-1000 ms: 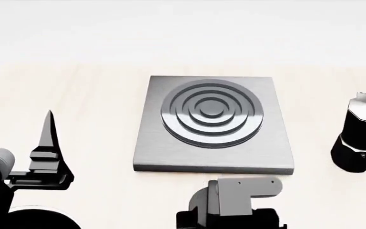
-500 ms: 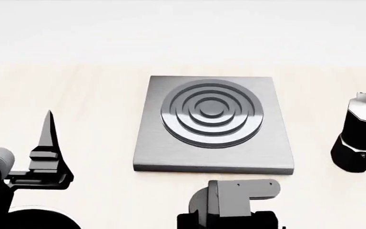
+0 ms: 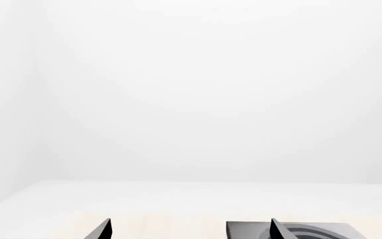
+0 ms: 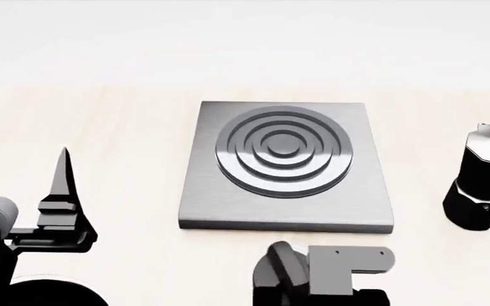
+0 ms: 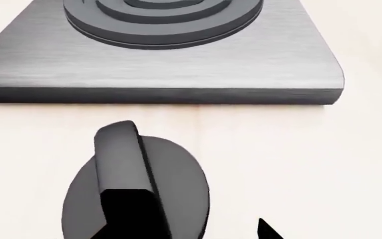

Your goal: Turn on the stove.

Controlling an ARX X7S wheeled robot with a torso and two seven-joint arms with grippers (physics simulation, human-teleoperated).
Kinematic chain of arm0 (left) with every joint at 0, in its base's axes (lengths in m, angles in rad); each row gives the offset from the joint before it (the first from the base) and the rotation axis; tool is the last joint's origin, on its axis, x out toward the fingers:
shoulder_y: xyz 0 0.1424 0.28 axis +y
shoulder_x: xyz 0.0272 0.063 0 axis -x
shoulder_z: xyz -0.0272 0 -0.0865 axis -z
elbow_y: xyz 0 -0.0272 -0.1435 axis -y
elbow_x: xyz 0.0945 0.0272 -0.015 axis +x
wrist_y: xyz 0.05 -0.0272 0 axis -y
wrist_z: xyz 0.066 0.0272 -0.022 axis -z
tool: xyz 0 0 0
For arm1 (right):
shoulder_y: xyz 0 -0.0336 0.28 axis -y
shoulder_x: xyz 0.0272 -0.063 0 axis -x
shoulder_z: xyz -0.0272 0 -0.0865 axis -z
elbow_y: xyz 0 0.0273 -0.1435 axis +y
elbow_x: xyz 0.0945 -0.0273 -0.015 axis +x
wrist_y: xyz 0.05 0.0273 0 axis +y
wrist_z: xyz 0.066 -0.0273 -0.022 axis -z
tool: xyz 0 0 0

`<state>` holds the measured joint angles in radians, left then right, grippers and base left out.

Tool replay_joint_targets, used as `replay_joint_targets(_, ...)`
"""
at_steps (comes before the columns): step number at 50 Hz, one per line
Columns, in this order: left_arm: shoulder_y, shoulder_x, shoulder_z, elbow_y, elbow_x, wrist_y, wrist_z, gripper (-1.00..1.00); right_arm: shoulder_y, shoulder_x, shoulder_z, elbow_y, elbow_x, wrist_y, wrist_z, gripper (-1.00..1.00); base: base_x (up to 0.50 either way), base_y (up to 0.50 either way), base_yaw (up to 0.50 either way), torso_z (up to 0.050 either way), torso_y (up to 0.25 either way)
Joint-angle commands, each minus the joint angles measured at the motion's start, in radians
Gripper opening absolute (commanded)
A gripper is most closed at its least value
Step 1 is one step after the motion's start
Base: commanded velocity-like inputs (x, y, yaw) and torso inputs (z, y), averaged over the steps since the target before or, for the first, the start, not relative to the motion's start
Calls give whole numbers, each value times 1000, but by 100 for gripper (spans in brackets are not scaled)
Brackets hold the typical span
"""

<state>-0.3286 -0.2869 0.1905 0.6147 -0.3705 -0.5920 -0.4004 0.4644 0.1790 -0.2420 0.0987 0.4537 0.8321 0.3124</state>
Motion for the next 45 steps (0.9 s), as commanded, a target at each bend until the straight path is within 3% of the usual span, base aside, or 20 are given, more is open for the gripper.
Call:
replay_joint_targets(1, 0, -4, 2, -4, -2, 6, -3, 100, -3, 25, 23, -20, -58, 5, 45, 100, 0, 0, 0, 0, 0)
replay_joint_targets(26, 0, -12, 11, -1, -10, 7, -14, 100, -41, 58, 80, -124, -57, 24, 132, 100, 0, 0, 0, 0, 0)
replay_joint_targets(45, -3, -16, 16, 0, -16, 7, -23, 100, -76, 87, 118, -328, -18, 101, 185, 100, 0, 0, 0, 0, 0)
